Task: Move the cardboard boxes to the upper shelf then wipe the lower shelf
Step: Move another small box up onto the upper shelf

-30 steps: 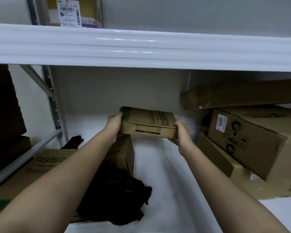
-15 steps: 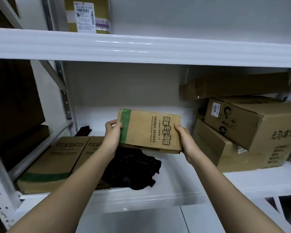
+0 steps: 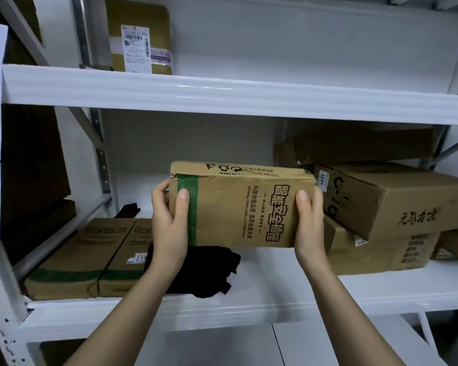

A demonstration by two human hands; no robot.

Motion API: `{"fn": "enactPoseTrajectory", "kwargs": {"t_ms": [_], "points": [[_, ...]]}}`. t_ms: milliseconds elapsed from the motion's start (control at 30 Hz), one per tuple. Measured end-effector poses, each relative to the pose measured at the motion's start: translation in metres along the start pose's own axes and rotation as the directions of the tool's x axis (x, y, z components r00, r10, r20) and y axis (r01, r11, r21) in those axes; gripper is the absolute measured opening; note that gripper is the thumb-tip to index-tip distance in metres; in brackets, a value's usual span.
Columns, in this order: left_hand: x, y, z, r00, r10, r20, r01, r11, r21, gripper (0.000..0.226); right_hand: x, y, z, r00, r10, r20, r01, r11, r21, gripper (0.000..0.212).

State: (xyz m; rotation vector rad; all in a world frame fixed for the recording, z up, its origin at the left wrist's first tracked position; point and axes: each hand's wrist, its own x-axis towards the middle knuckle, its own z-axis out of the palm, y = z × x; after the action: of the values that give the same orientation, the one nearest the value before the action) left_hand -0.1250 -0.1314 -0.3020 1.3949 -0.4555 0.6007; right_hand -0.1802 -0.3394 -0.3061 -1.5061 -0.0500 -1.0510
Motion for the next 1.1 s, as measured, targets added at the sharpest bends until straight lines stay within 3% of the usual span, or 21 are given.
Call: {"fn": "enactPoseTrajectory", "kwargs": {"t_ms": [67,167,300,433,633,800,967,1100], "points": [[-0.005,0.013,0.005,0.994,0.105,-0.033,-0.106,0.994,-0.005,0.046,0.003,-0.013,-0.007,0.994,-0.112,-0.008,0.112,0.994,0.003,0.056],[-0.005,0.034,0.009,0.975,0.216,-0.056,-0.219,0.975,-0.046,0.036,0.008,-0.035,-0.014,0.974,-0.226,-0.021,0.227,0.972,0.067,0.04],[0.007,0.071,0.017,0.931,0.355,-0.091,-0.362,0.929,-0.077,0.028,0.027,-0.068,-0.021,0.912,-0.407,-0.041,0.41,0.908,0.09,0.057],[0.028,0.107,0.022,0.913,0.395,-0.097,-0.404,0.909,-0.102,0.026,0.054,-0.106,-0.021,0.887,-0.461,-0.013,0.458,0.877,0.148,0.051],[0.067,0.155,0.028,0.917,0.386,-0.103,-0.387,0.922,0.004,0.039,0.092,-0.154,-0.012,0.884,-0.467,-0.021,0.466,0.877,0.118,0.056],[0.097,0.191,0.033,0.917,0.398,-0.03,-0.398,0.917,0.011,0.032,0.125,-0.187,-0.004,0.845,-0.532,-0.048,0.534,0.838,0.112,0.07],[0.124,0.209,0.044,0.955,0.289,0.06,-0.283,0.955,-0.092,0.025,0.145,-0.203,0.003,0.773,-0.634,-0.021,0.634,0.772,0.053,0.067],[0.144,0.21,0.047,0.968,0.193,0.163,-0.186,0.981,-0.059,0.037,0.155,-0.206,0.004,0.71,-0.703,0.042,0.704,0.709,-0.039,0.066]]}}
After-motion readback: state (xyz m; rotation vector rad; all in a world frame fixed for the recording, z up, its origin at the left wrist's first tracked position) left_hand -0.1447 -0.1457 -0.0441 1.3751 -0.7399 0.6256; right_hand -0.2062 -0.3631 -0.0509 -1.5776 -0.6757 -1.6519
